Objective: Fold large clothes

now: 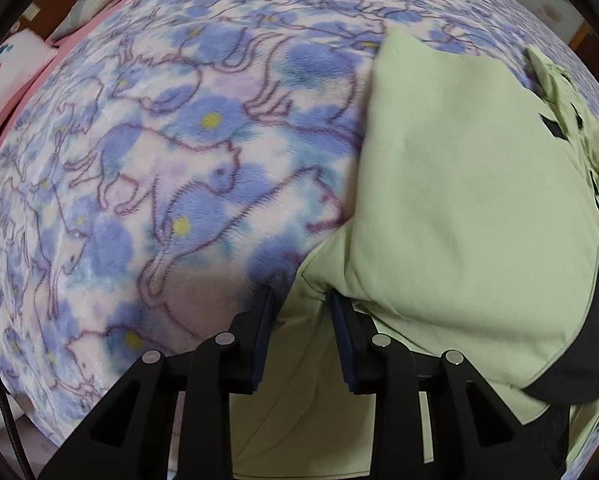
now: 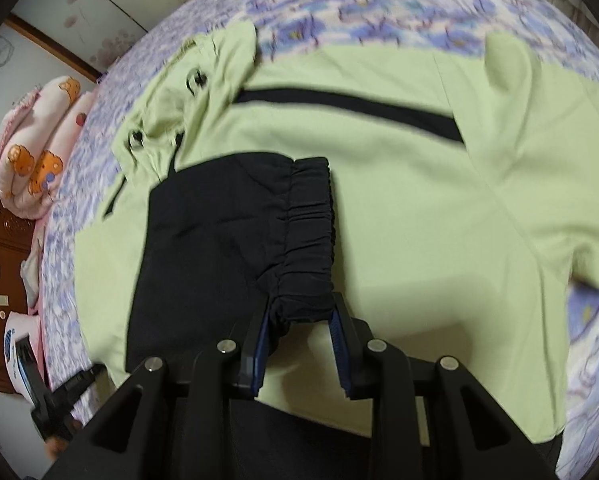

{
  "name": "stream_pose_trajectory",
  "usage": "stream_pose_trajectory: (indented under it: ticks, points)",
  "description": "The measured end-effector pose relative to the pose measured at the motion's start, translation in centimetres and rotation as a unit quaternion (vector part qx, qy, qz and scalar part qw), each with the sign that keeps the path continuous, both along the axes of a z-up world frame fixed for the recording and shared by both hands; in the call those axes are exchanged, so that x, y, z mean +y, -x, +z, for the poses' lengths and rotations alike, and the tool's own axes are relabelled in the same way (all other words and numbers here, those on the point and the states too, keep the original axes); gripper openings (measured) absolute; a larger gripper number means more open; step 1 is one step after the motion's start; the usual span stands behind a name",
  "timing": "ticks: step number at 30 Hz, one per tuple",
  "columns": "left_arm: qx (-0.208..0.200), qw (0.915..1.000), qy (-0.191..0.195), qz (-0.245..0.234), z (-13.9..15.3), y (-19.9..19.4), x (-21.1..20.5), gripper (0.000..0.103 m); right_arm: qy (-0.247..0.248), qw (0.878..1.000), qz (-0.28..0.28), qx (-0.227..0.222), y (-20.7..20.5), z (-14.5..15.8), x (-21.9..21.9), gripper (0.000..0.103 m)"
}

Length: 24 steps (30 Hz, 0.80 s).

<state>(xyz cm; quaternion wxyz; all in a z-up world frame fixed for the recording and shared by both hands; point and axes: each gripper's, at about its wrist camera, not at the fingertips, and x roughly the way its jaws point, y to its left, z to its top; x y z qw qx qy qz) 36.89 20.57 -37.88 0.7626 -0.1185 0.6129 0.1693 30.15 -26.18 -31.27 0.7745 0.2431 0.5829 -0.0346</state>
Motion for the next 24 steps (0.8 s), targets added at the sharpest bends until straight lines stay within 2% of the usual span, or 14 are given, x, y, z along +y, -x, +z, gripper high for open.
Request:
stream_pose_trajectory:
  ticks: [3, 7, 10, 15, 18, 20, 24]
  points:
    - [0.007, 0.9999, 0.009, 0.006, -0.4, -0.7, 0.2, 0.026, 0.028, 1.000, 0.012, -0.001, 1.0, -1.1, 0.9, 0.027]
    - [0.009, 0.9991, -0.016, -0.038, 0.3, -1.1, -1.0, 0.022, 0.069, 0.997, 0.021, -0.008, 0.7, -1.1, 1.8, 0.029]
    - [0.006, 0.9988, -0.015, -0.046, 1.6, -0.6, -1.2, 0.022, 0.094, 0.995, 0.019, -0.032, 0.7, 0.4, 1.8, 0.031]
    - [-0.012, 0.9979, 0.003, -0.064, 5.2, 0.5, -2.1, 0.022, 0.130, 0.987, 0.052, -0.077, 1.2, 4.2, 3.2, 0.032]
    - [-0.030, 0.9939, 0.036, -0.100, 7.3, 0.7, -3.7, 0.022, 0.141, 0.982, 0.067, -0.103, 1.8, 6.0, 4.6, 0.034]
    - [-0.033, 0.9884, 0.055, -0.137, 8.1, 0.1, -5.7, 0.022, 0.140, 0.981, 0.078, -0.114, 1.9, 6.7, 5.7, 0.034]
    - [-0.050, 0.9760, 0.085, -0.194, 8.8, -1.1, -9.8, 0.011, 0.177, 0.976, 0.061, -0.108, 2.0, 7.3, 8.0, 0.034]
